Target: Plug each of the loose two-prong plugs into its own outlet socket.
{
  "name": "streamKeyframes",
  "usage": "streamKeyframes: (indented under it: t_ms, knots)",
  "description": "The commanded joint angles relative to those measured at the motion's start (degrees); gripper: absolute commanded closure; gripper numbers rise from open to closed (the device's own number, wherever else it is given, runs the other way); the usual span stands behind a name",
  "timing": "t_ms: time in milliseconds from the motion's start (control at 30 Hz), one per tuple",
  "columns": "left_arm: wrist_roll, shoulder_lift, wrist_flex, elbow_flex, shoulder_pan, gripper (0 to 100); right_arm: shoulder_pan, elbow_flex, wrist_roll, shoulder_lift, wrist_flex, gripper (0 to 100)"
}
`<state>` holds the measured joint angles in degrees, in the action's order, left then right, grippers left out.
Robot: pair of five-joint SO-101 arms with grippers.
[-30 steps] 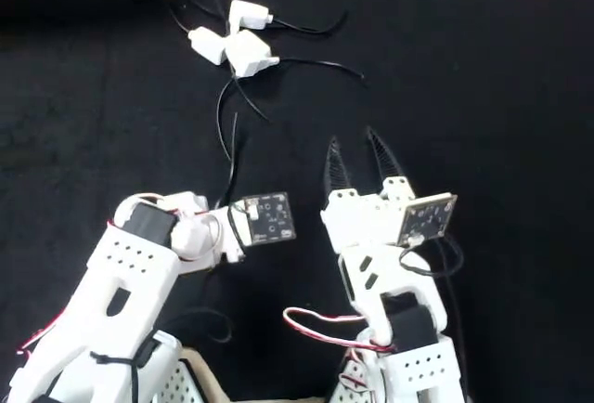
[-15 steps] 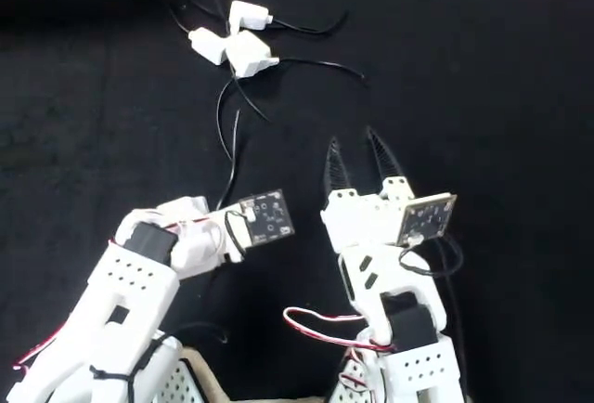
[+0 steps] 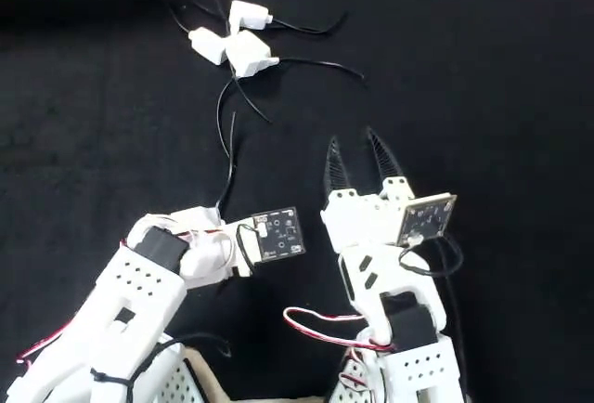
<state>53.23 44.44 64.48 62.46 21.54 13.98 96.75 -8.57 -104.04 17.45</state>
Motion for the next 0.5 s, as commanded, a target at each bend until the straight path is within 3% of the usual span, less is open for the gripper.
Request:
streamKeyframes:
  t_ms: [0,300,467]
  knots:
    - [-4.3,0.0,1.7,-7.3,-1.5,97,-0.7,0.0,0.7,-1.6,0.3,82.1]
    - [-9.2,0.0,12.2,-30.5,-11.7,97,-0.7,0.0,0.5,-1.6,0.4,81.9]
    - [-11.6,-0.1,14.0,-29.4,-17.0,97,-0.6,0.0,0.5,-1.6,1.0,81.9]
